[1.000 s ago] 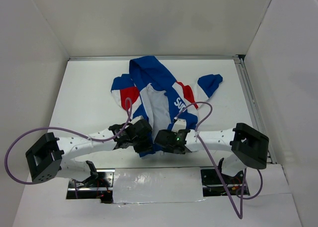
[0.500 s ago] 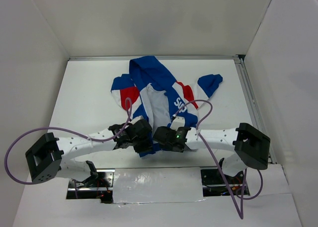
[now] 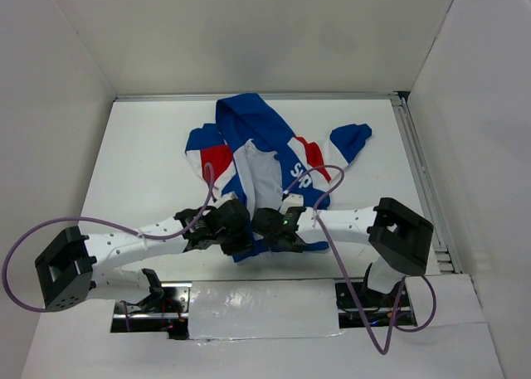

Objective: Zip up the jacket

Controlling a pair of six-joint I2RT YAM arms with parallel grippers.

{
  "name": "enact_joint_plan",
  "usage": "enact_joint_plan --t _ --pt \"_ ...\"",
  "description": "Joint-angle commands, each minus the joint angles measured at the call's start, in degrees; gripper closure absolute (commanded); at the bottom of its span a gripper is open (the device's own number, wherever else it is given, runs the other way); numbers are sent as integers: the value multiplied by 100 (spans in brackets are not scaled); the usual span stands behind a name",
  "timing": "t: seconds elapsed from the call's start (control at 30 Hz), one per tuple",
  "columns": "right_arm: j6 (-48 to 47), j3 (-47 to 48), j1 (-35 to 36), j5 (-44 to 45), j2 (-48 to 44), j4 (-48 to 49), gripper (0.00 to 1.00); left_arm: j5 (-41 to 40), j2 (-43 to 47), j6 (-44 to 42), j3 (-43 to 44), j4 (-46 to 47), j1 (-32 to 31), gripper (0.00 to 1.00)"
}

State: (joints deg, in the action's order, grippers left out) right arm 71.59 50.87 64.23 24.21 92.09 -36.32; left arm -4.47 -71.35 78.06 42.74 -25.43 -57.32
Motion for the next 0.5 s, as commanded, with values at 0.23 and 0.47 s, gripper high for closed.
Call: enact_joint_plan --t 0.23,0.47 --pt "197 -533 -33 -109 -366 -113 41 33 -782 -238 -240 881 343 100" --pt "-171 -1123 -94 -267 -895 344 52 359 -2224 -555 594 671 968 100"
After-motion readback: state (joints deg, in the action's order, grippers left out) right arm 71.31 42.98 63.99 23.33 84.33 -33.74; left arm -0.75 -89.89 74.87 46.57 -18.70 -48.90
